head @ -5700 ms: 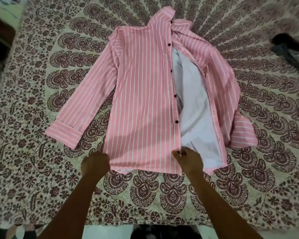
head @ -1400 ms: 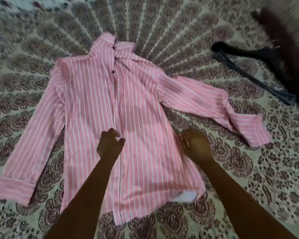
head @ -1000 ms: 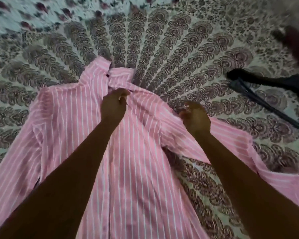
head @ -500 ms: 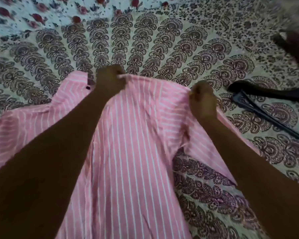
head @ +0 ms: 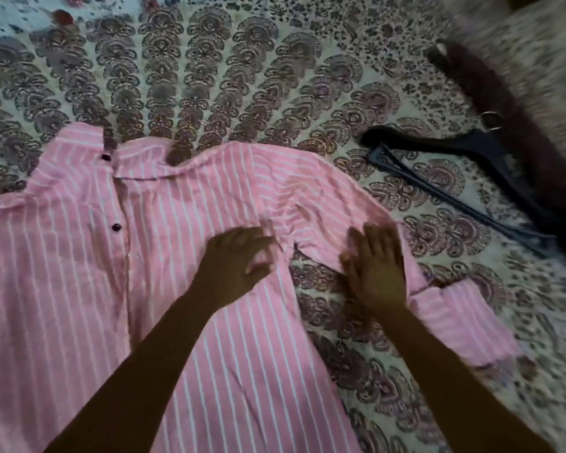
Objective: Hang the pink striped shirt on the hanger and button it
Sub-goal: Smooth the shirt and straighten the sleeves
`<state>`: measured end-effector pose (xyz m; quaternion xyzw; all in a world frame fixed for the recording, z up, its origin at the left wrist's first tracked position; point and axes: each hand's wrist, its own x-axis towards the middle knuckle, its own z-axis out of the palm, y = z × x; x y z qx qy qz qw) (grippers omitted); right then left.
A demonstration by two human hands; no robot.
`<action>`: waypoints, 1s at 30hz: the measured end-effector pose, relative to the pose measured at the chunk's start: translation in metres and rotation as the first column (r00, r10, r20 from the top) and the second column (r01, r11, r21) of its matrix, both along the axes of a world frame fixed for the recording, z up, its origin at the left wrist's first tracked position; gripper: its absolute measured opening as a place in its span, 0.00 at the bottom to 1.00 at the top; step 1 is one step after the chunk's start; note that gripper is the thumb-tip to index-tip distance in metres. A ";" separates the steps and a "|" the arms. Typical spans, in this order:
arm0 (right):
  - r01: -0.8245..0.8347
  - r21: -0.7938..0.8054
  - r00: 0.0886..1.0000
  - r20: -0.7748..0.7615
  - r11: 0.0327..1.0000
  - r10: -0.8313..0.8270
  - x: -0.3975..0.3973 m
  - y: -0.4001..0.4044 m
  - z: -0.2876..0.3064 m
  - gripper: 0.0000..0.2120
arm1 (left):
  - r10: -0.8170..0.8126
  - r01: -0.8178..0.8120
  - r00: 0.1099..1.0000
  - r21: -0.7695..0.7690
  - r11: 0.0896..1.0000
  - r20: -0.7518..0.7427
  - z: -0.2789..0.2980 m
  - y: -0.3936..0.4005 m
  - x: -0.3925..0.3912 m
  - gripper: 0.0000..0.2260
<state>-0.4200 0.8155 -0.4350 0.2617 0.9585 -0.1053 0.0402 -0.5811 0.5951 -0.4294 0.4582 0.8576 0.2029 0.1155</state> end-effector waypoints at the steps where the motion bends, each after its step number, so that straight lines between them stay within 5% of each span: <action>1: 0.042 -0.002 0.999 -0.017 0.999 -0.042 0.013 0.002 0.003 0.28 | -0.010 0.006 0.999 -0.087 0.996 -0.048 -0.003 0.000 0.002 0.20; 5: 0.180 0.004 0.972 -0.152 0.984 -0.178 0.065 0.017 0.029 0.27 | 0.142 -0.160 0.986 -0.293 0.943 -0.083 0.006 0.011 0.007 0.24; 9: 0.333 -0.079 0.855 -0.394 0.939 -0.337 0.104 0.043 0.048 0.23 | 0.218 -0.234 0.972 -0.249 0.940 -0.092 0.031 0.045 0.026 0.18; 11: 0.386 -0.145 0.857 -0.309 0.911 -0.413 0.121 0.059 0.046 0.29 | 0.230 -0.234 0.972 -0.203 0.951 -0.044 0.040 0.065 0.045 0.21; 15: 0.355 -0.179 0.919 0.246 0.918 -0.307 0.132 0.079 0.036 0.35 | 0.278 -0.253 0.957 -0.226 0.941 0.086 0.037 0.095 0.074 0.22; 20: 0.495 -0.404 0.860 0.105 0.769 -0.499 0.135 0.088 0.042 0.15 | 0.260 -0.194 0.959 -0.413 0.890 0.110 0.017 0.097 0.076 0.25; 22: 0.498 -0.718 0.660 -0.050 0.486 -0.750 0.147 0.085 0.050 0.11 | 0.235 -0.164 0.966 -0.445 0.880 0.108 0.021 0.095 0.077 0.29; 24: 0.415 -0.887 0.215 -0.120 0.202 -0.969 0.163 0.086 0.058 0.07 | 0.266 -0.185 0.959 -0.487 0.853 0.102 0.026 0.096 0.080 0.26; 25: 0.440 -0.884 0.052 -0.147 0.154 -0.988 0.174 0.090 0.058 0.07 | 0.290 -0.198 0.950 -0.499 0.844 0.115 0.029 0.097 0.081 0.25; 26: 0.517 -0.844 -0.016 -0.176 0.142 -0.984 0.185 0.093 0.055 0.09 | 0.311 -0.206 0.941 -0.501 0.840 0.135 0.032 0.096 0.081 0.26; 30: 0.708 -0.698 0.032 -0.125 0.111 -0.992 0.226 0.096 0.026 0.20 | 0.404 -0.284 0.896 -0.460 0.842 0.187 0.038 0.094 0.085 0.30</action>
